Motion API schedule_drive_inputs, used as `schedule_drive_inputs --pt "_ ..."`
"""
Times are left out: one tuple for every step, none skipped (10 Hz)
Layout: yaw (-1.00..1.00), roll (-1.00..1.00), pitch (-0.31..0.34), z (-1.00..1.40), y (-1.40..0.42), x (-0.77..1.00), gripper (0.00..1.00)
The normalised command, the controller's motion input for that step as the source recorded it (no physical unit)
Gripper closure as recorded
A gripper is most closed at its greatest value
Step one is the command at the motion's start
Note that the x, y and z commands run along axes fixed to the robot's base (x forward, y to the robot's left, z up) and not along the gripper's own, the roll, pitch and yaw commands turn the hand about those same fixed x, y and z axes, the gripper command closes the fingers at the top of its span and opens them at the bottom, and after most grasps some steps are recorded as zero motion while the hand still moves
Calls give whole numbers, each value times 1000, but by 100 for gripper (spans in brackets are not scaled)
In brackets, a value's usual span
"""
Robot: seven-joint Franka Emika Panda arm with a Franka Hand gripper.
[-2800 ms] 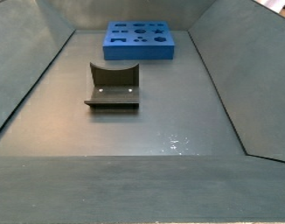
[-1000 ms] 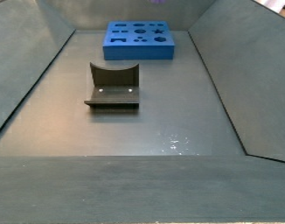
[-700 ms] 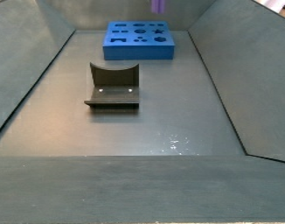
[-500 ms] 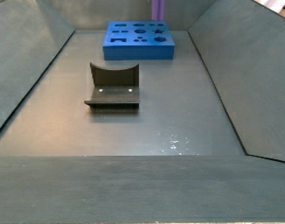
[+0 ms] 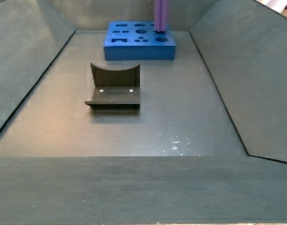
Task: Pick up the star object. Move up. Place the star object on the fixture. Regrasp the star object. Move to above the board. Insert the star object.
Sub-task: Insert the star object.
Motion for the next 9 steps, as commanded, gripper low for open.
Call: schedule_drive_inputs --pt "-303 13 136 -260 131 123 100" --pt "-263 11 124 -254 143 114 100" --pt "-243 0 94 -323 77 83 100" --pt "-226 0 89 -357 0 186 100" --pt "-306 -57 57 -500 0 151 100" --pt "-454 -164 10 -589 -34 0 100" --pt "-537 -236 0 -589 -77 83 100" --pt "-514 -201 3 -586 -103 106 100" --pt "-457 -131 30 -546 -111 0 100"
